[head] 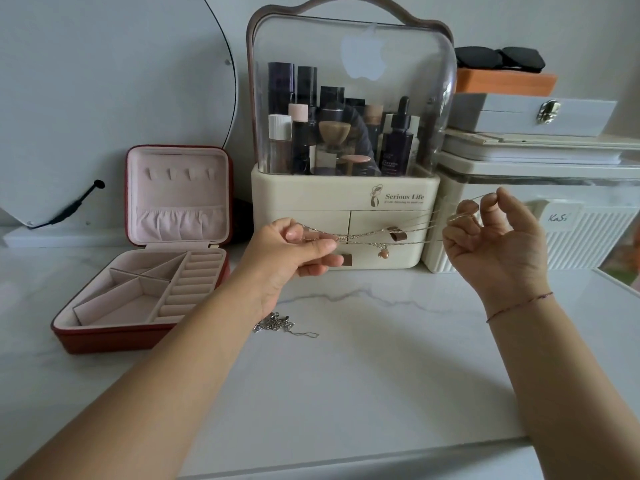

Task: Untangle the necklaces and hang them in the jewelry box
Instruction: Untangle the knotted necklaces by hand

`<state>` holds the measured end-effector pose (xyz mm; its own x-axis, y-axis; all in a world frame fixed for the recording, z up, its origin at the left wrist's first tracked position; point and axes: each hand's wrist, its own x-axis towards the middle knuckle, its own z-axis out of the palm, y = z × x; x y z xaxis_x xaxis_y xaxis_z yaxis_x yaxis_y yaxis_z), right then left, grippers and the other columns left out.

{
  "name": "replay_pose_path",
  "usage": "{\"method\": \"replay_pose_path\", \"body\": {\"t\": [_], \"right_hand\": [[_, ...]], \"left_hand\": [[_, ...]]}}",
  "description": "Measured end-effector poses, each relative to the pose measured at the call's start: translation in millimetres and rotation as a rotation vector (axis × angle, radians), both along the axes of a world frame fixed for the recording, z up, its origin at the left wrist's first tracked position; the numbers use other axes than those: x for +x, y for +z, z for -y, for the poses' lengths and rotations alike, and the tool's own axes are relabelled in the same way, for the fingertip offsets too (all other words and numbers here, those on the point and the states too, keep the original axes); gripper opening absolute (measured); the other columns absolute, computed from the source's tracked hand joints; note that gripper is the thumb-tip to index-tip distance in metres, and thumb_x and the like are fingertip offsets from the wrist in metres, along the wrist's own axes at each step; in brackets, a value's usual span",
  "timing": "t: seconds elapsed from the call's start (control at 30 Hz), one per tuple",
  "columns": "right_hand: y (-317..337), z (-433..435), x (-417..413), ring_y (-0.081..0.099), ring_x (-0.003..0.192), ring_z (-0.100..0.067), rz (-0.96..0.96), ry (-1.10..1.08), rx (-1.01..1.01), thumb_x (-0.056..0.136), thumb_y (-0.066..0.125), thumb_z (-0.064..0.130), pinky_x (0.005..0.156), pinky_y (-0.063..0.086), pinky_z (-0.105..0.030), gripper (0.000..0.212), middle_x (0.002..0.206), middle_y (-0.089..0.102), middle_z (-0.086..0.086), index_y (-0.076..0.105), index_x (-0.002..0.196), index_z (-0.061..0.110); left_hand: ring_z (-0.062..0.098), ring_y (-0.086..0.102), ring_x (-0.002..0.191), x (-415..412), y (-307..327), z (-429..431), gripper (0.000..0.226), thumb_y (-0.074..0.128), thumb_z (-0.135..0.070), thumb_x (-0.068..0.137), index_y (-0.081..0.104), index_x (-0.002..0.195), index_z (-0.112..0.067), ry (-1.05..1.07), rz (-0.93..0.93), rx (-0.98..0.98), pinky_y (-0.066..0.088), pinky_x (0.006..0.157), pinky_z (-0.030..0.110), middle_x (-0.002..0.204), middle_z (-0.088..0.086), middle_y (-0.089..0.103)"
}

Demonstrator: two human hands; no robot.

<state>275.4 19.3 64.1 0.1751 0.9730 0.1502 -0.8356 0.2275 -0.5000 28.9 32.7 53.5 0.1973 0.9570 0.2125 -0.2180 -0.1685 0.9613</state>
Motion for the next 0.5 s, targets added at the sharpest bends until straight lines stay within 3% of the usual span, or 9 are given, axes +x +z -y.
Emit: {"method": "replay_pose_path", "body": {"t": [0.1, 0.2, 0.3, 0.4, 0.5], "right_hand": [[1, -1, -3, 0.027, 0.054, -0.008, 0.105, 0.033, -0.025, 0.081, 0.061, 0.025, 0.048, 0.022, -0.017, 0.018, 0.07, 0.047, 0.003, 0.057, 0.064, 0.018], [1, -1, -13, 0.034, 0.05, -0.006, 0.444, 0.097, -0.069, 0.084, 0.057, 0.024, 0.045, 0.02, -0.016, 0.02, 0.069, 0.046, 0.003, 0.055, 0.065, 0.018], [-2, 2, -26, 0.044, 0.053, -0.008, 0.883, 0.084, -0.06, 0.09, 0.055, 0.021, 0.044, 0.032, -0.015, 0.018, 0.072, 0.054, 0.001, 0.058, 0.073, 0.015], [-3, 9, -37, 0.052, 0.058, -0.012, 1.088, 0.147, 0.01, 0.082, 0.063, 0.023, 0.052, 0.042, -0.02, 0.014, 0.078, 0.06, -0.003, 0.062, 0.081, 0.009], [-4, 12, -46, 0.06, 0.063, -0.014, 1.36, 0.079, 0.049, 0.087, 0.064, 0.016, 0.062, 0.049, -0.025, 0.014, 0.075, 0.066, 0.002, 0.063, 0.085, 0.002]], "left_hand": [[0.024, 0.071, 0.067, 0, -1, -1, 0.049, 0.061, 0.015, 0.081, 0.028, 0.067, -0.019, 0.015, -0.025, 0.047, 0.052, 0.056, 0.021, 0.08, 0.008, 0.071], [0.012, 0.067, 0.069, 2, -3, -3, 0.045, 0.057, 0.014, 0.084, 0.03, 0.068, -0.018, 0.043, -0.069, 0.108, 0.049, 0.065, 0.018, 0.079, 0.005, 0.072], [0.014, 0.067, 0.077, 3, -4, -6, 0.042, 0.053, 0.013, 0.086, 0.03, 0.068, -0.017, 0.052, -0.069, 0.144, 0.048, 0.073, 0.023, 0.08, 0.005, 0.073], [0.02, 0.07, 0.081, 2, -4, -6, 0.041, 0.051, 0.014, 0.087, 0.03, 0.068, -0.016, 0.04, -0.052, 0.151, 0.053, 0.074, 0.026, 0.084, 0.006, 0.073], [0.023, 0.071, 0.078, 2, -3, -4, 0.039, 0.053, 0.011, 0.088, 0.032, 0.068, -0.015, 0.021, -0.038, 0.148, 0.055, 0.071, 0.025, 0.091, 0.009, 0.073]]}}
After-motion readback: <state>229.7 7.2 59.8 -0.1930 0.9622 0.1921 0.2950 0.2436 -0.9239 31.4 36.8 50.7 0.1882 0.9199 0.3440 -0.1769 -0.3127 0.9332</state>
